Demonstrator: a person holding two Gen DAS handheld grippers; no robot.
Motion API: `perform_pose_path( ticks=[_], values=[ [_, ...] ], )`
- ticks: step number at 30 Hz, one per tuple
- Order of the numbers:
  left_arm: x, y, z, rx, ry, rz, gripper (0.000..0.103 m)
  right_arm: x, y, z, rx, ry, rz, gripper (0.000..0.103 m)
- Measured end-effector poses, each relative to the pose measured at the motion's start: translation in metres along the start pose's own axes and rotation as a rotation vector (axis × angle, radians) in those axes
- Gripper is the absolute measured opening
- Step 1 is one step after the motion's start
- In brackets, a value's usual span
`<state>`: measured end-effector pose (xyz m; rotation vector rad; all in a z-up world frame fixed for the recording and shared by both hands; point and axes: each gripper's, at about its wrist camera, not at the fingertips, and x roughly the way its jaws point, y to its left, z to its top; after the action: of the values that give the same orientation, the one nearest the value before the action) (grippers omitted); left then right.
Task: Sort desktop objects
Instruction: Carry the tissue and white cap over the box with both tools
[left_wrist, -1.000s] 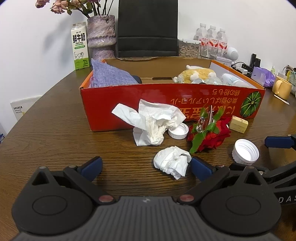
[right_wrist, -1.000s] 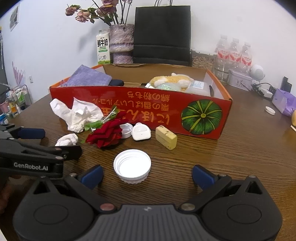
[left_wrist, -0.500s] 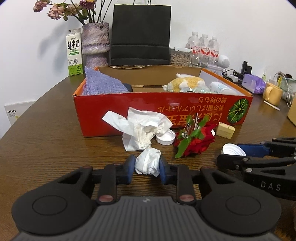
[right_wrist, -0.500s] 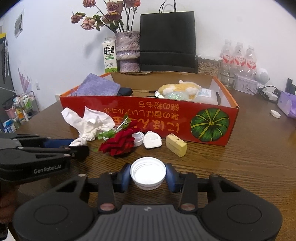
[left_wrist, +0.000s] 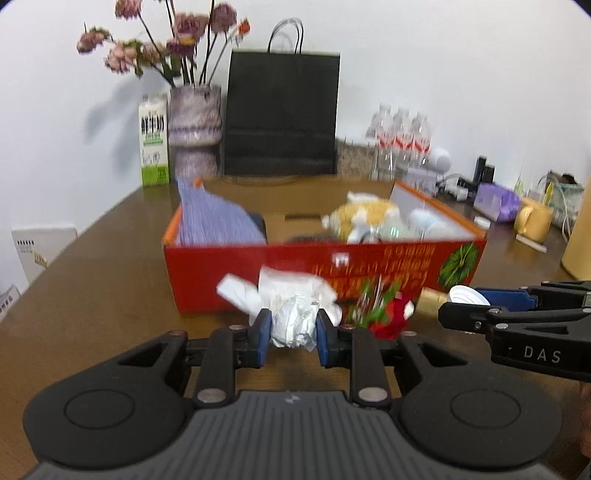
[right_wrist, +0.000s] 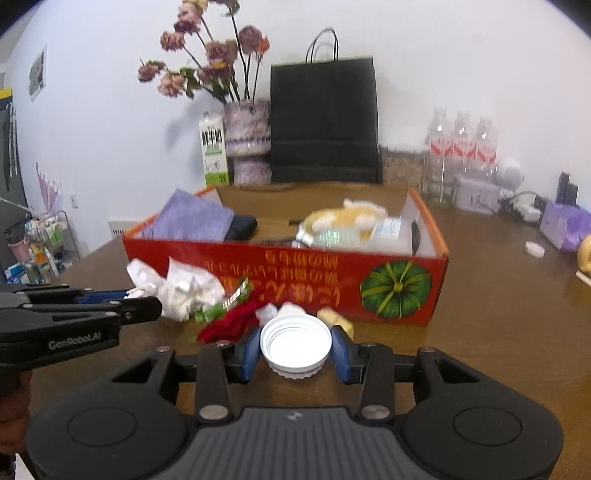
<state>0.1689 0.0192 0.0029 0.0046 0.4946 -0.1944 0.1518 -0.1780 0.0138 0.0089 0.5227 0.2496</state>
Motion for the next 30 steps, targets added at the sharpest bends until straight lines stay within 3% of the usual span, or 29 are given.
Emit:
perform_pose_path(
  ticks=[8, 15, 23, 30],
  values=[
    [-0.008, -0.001, 0.039, -0.001, -0.128, -0.003, 0.025, -0.005, -0.005, 0.037, -0.004, -0.110, -0.014, 0.039],
    [0.017, -0.002, 0.071, -0.019, -0.183, 0.005, 0.025, 0.022, -0.010, 0.072, 0.008, -0.162, -0.018, 0.039],
    [0.076, 0.002, 0.098, -0.068, -0.164, 0.033, 0.025, 0.085, -0.019, 0.102, 0.039, -0.179, -0.038, 0.039],
    [0.104, 0.006, 0.084, -0.039, -0.096, 0.069, 0.025, 0.104, -0.027, 0.087, 0.035, -0.127, -0.037, 0.039]
  ],
)
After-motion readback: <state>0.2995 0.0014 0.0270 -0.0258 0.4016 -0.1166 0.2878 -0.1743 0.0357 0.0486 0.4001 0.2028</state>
